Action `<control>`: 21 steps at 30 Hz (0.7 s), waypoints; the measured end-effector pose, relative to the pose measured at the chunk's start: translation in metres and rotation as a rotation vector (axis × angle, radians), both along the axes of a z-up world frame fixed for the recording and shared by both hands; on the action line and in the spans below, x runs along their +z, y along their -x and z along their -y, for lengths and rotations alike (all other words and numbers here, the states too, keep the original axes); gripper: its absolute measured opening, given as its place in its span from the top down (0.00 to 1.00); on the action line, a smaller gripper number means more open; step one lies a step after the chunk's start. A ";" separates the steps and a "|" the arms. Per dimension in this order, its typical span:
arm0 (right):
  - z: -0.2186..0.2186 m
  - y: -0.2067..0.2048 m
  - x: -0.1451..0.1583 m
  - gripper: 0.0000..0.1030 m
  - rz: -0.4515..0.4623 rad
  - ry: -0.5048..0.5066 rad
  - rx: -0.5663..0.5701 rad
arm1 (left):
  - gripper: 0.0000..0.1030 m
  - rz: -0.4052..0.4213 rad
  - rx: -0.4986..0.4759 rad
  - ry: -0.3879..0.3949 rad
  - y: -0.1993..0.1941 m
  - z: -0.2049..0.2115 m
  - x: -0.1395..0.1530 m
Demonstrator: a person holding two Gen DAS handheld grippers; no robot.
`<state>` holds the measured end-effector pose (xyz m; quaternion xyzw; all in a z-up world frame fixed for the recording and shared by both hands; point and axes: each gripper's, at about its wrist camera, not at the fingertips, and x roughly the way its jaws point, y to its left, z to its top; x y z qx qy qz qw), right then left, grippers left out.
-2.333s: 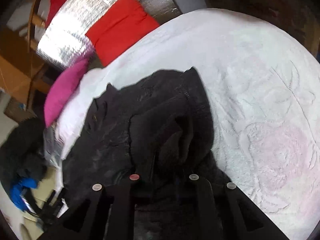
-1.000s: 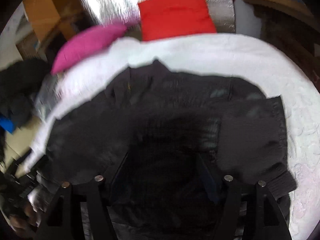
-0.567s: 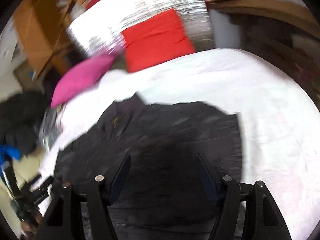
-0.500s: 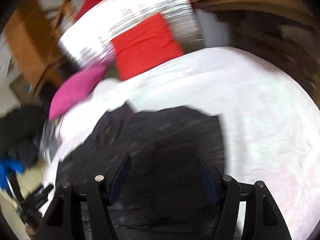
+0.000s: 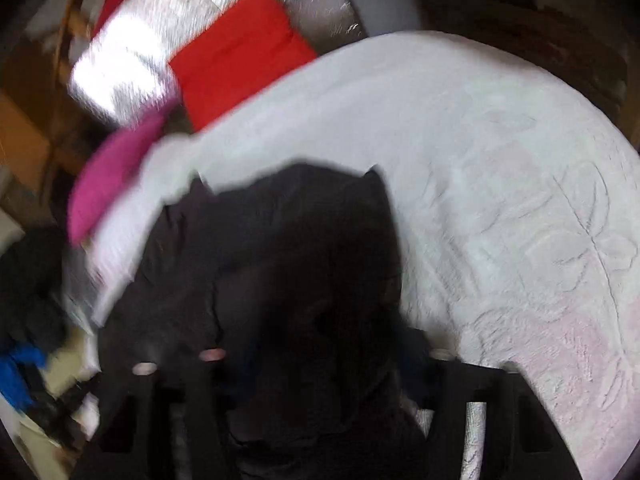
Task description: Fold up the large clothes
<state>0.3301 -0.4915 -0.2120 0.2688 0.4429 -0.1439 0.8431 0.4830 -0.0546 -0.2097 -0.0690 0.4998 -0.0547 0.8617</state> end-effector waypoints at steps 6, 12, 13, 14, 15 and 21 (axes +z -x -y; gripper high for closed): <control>-0.009 0.011 0.028 0.70 0.057 0.130 0.024 | 0.73 0.004 -0.002 -0.005 -0.002 0.003 0.002; 0.002 0.007 0.009 0.68 -0.026 0.044 0.009 | 0.45 -0.045 0.049 -0.005 -0.008 -0.007 -0.005; 0.004 0.009 0.013 0.67 -0.016 0.031 0.007 | 0.45 -0.047 0.049 0.007 -0.007 -0.009 -0.003; 0.007 0.012 0.018 0.67 -0.007 0.017 0.005 | 0.45 -0.048 0.046 0.015 -0.006 -0.010 -0.001; 0.009 0.016 0.022 0.56 -0.001 0.001 0.010 | 0.45 -0.048 0.038 0.026 -0.004 -0.012 0.002; 0.013 0.044 0.031 0.27 0.050 -0.049 0.058 | 0.36 -0.037 -0.022 0.080 0.016 -0.022 0.017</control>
